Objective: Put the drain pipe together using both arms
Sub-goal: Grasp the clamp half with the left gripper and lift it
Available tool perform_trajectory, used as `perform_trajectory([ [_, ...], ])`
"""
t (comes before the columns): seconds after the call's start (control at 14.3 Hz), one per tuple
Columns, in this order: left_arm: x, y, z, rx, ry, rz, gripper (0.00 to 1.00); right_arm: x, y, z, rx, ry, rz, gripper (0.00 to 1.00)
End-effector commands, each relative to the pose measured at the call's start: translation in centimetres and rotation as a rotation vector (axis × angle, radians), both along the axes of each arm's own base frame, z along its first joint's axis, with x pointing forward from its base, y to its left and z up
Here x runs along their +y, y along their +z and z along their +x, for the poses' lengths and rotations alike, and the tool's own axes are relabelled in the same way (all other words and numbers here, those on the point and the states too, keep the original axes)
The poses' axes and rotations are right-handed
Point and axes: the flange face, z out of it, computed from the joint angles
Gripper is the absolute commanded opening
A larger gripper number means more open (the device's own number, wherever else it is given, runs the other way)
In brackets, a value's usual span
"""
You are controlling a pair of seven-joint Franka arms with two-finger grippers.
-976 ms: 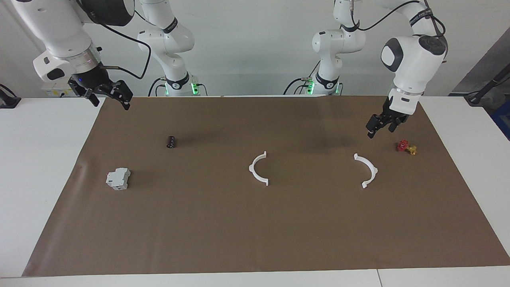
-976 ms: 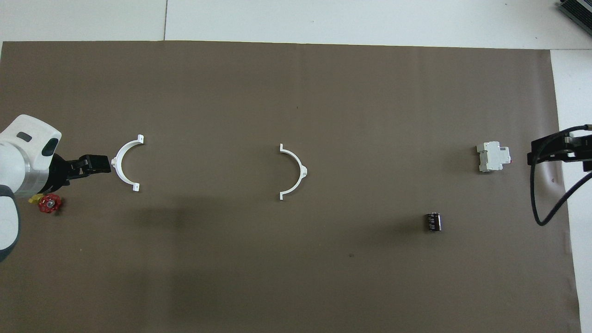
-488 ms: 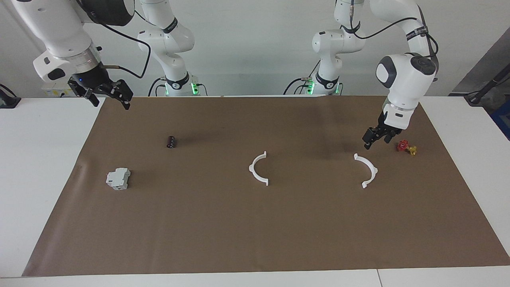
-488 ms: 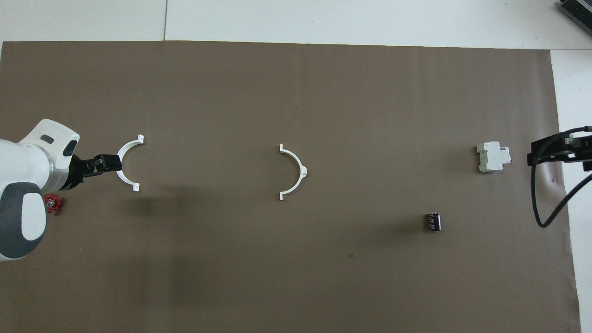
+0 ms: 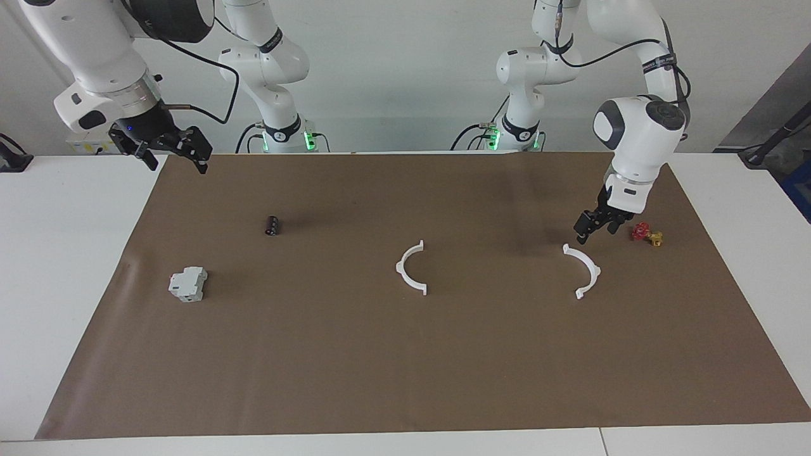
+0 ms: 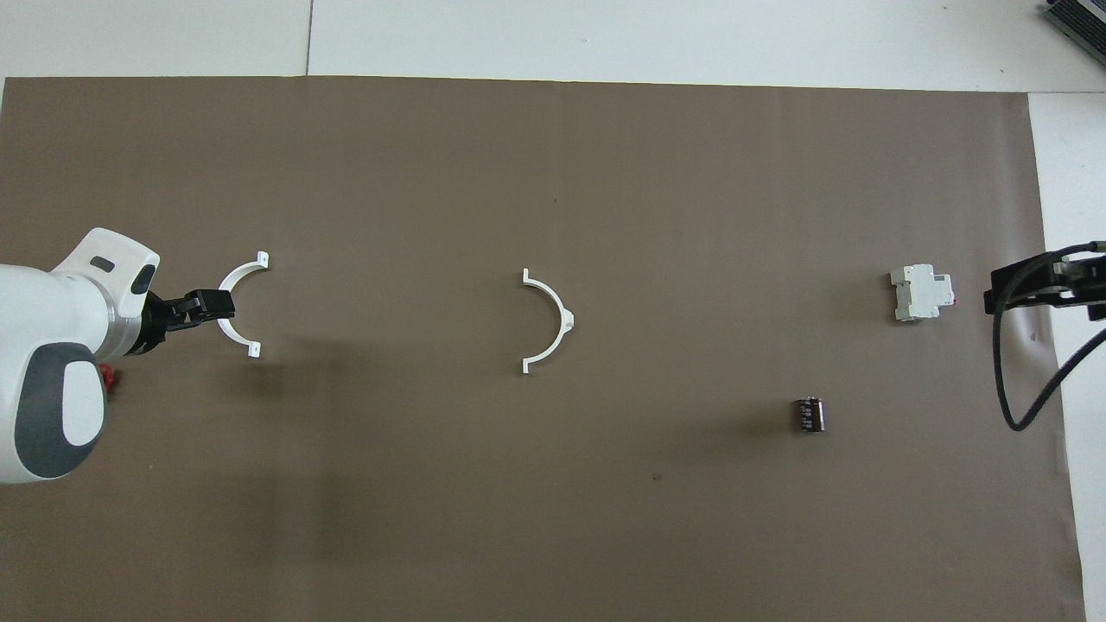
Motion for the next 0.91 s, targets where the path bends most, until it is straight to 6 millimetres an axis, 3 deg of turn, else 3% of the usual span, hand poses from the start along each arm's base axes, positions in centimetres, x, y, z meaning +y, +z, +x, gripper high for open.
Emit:
perform_trajectory([
  [0.0,1.1,-1.5,0.1,-0.015,0.018,0.013,1.00,-0.6,0.2,-1.0,0.008,0.019,-0.008,1.00],
  [0.28,1.3,-3.8,0.4,-0.011,0.026,0.013,1.00,0.0,0.2,-1.0,0.006,0.030,0.000,1.00],
  [0.56,1.0,-8.4,-1.6,-0.030,0.076,0.005,1.00,0.2,0.2,-0.9,0.006,0.033,0.000,1.00],
  [0.84,-0.1,-9.1,-2.2,-0.042,0.162,-0.013,1.00,0.2,0.2,-0.9,0.006,0.033,0.000,1.00],
])
